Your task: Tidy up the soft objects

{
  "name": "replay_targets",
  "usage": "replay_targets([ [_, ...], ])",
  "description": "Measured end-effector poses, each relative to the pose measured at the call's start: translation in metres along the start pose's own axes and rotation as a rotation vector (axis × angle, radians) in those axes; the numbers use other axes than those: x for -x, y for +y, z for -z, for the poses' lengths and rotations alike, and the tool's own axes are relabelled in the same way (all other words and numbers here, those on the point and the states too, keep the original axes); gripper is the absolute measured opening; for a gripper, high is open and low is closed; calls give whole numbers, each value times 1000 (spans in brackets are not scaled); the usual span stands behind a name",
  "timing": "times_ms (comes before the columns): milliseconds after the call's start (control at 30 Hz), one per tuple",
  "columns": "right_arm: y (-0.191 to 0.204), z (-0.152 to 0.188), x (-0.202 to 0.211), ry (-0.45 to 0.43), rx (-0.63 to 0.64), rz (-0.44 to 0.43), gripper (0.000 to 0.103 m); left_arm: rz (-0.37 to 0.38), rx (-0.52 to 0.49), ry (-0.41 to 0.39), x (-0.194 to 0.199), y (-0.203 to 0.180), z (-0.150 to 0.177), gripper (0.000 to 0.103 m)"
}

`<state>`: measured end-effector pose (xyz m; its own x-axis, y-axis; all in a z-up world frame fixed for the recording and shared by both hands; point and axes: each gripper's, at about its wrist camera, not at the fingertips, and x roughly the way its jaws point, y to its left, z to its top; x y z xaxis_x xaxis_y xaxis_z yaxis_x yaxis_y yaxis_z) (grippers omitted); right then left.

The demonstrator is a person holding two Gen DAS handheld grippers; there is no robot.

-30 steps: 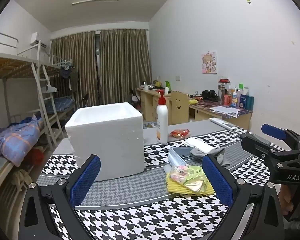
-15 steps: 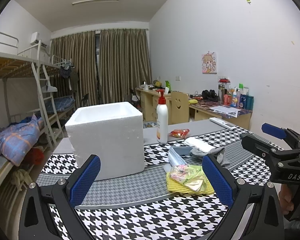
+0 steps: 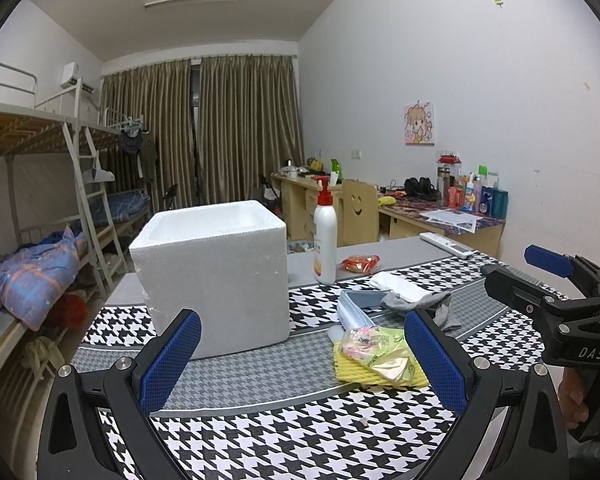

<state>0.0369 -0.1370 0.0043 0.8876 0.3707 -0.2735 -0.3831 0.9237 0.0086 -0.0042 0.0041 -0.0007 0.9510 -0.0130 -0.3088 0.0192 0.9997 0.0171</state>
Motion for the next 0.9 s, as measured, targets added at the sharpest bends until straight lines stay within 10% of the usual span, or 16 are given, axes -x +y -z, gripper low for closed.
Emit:
replay_targets([
  [900,-12,0,-22,61,-7,21,103,38,-14,69,-31,-8,1,102],
])
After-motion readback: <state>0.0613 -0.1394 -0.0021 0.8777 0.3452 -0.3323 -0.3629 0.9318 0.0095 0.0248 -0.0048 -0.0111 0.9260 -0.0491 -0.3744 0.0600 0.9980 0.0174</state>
